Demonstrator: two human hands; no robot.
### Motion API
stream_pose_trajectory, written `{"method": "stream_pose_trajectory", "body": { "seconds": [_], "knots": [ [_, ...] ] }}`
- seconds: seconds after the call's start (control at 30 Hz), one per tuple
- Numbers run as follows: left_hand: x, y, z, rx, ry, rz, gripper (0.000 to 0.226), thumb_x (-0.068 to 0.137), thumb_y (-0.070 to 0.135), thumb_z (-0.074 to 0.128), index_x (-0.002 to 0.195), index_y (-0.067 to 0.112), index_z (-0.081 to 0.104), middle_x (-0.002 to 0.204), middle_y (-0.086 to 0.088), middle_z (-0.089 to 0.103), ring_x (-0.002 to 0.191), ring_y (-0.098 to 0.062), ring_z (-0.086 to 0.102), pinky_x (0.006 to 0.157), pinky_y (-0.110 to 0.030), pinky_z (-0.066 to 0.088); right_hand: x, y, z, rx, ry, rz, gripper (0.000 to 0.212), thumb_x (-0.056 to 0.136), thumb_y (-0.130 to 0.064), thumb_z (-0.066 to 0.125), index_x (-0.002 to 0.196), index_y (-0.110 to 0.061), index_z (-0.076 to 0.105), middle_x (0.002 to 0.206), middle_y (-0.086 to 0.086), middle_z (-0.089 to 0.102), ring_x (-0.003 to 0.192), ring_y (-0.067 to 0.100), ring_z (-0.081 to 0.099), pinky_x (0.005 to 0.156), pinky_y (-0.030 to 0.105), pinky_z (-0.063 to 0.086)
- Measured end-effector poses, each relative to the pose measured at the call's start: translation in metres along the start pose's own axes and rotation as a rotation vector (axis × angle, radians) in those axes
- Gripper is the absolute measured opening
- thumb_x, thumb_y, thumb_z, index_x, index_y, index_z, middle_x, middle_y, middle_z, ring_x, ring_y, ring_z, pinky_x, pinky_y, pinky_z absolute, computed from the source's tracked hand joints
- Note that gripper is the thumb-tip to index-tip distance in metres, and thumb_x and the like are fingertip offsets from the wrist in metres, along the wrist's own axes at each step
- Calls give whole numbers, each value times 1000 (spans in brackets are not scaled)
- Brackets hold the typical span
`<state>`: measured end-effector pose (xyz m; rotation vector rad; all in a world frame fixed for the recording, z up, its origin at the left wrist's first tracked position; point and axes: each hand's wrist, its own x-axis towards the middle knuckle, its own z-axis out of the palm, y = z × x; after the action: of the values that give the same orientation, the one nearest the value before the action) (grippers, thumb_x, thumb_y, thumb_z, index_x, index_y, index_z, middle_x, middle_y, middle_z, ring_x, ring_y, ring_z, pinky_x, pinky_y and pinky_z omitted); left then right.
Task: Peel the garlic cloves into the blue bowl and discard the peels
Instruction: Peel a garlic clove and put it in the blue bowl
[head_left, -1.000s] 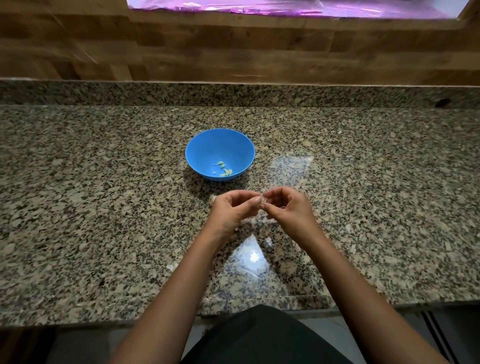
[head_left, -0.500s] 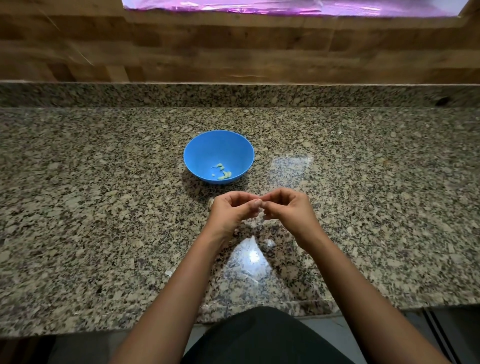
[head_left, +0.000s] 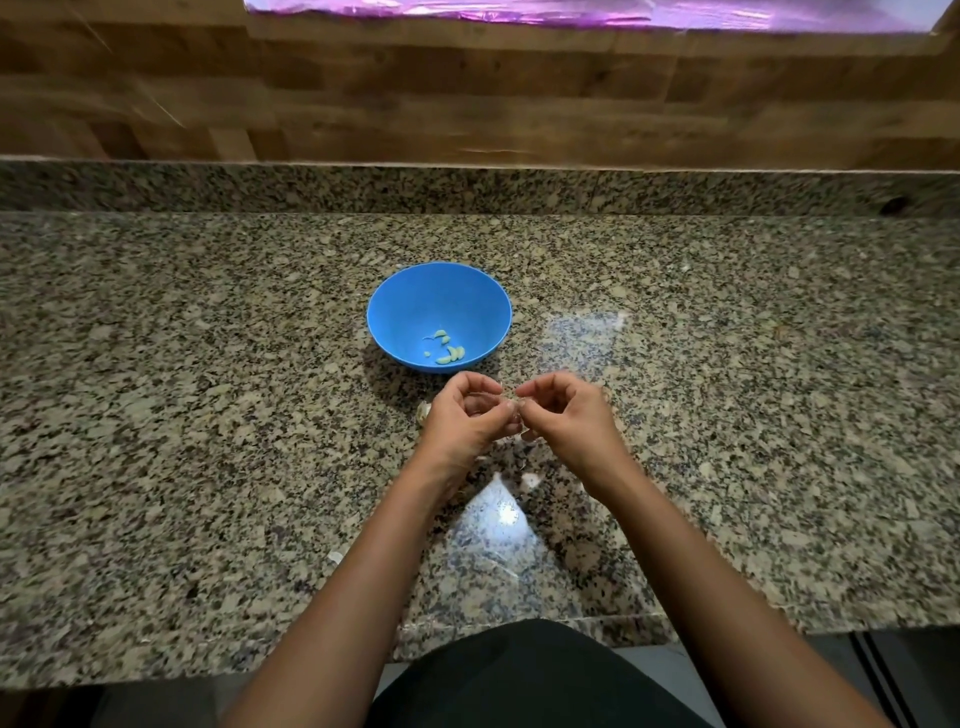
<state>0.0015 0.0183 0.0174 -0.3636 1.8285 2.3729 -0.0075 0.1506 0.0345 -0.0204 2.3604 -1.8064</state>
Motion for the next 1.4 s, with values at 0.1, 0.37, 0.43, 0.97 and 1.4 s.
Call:
{"method": "stream_pose_trajectory", "body": {
  "seconds": [0.1,0.37,0.43,0.97,1.4],
  "knots": [
    [0,-2,-2,189,-12,79,23,83,-5,63,86,14,50,79,-7,58,72,-17,62,75,-33,56,-1,2,2,-60,1,-23,9,84,-5,63,91,-10,66,83,10,68,78,22,67,74,35,58],
    [-4,-3,-2,307,-35,109,21,82,0,65,83,16,52,80,-2,58,73,-12,56,69,-24,51,-1,2,0,-186,27,-21,7,85,-6,60,88,-10,66,84,12,66,70,17,60,65,33,54],
    [-3,-2,-5,310,-51,126,22,82,0,66,84,17,53,82,-2,59,75,-12,57,70,-26,50,-1,1,-3,-135,9,27,9,88,-4,56,90,-7,65,90,13,66,69,13,61,67,30,56],
    [-4,-3,-5,732,-8,444,21,81,7,68,82,14,48,84,-4,66,74,-12,64,69,-22,54,-5,4,-2,-55,-64,114,12,89,-13,61,86,-3,67,82,10,69,68,15,68,78,48,56],
    [-2,-2,-10,536,-123,326,18,80,9,72,85,17,57,87,-3,67,83,-8,64,74,-17,53,-3,6,-10,-89,-29,67,8,84,-10,65,76,-9,67,71,9,65,67,19,61,75,53,54]
  ]
}}
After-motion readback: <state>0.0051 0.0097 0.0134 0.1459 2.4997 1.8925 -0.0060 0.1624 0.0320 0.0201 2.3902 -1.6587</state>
